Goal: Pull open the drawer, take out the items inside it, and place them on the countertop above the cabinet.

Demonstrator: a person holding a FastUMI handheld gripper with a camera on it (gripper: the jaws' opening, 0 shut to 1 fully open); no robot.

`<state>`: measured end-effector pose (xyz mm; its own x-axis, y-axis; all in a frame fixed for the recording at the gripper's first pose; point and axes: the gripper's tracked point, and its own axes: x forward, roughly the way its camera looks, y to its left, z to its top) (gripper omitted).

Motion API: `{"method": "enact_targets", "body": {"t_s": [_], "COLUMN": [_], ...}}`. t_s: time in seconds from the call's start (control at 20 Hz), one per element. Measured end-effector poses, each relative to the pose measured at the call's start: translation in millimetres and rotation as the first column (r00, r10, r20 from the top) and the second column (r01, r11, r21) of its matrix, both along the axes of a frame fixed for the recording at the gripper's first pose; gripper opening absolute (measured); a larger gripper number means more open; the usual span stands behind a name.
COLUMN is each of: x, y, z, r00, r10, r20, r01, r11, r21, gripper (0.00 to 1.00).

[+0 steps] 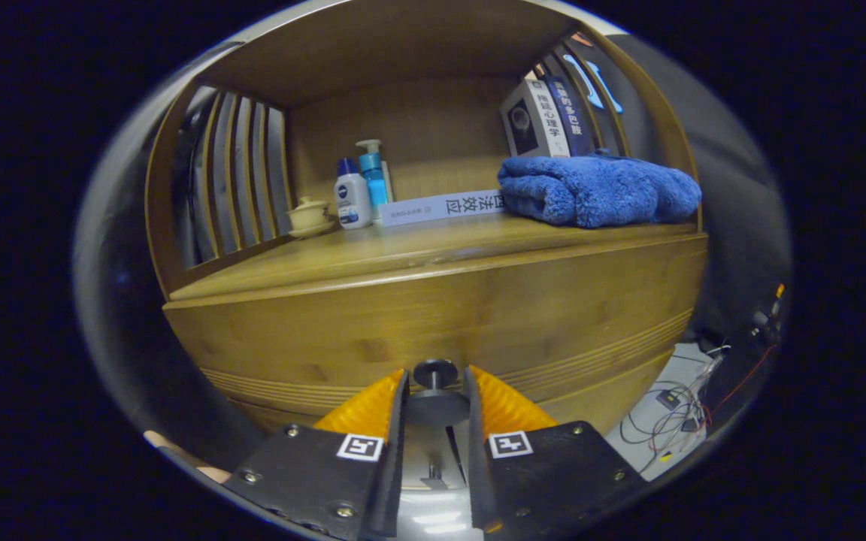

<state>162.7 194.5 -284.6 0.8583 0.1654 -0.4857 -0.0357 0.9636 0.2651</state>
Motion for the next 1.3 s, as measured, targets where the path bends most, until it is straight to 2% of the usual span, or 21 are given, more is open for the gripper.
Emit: {"method": "enact_targets", "body": {"t_s": [0.1, 0.45, 1.3], "x": [1.8, -8.9, -84.5], "y": [0.9, -0.7, -16.8], "z": [-1.0, 0.0, 12.4], "r00": [1.000, 1.000, 0.999], "r10": [-0.007, -0.011, 0.006], "r20": [-0.006, -0.014, -0.051], "r01": [0.007, 0.011, -0.005], "r11": [1.000, 1.000, 1.000], "r21": [0.010, 0.015, 0.013], "gripper": [0.31, 0.31, 0.31]}}
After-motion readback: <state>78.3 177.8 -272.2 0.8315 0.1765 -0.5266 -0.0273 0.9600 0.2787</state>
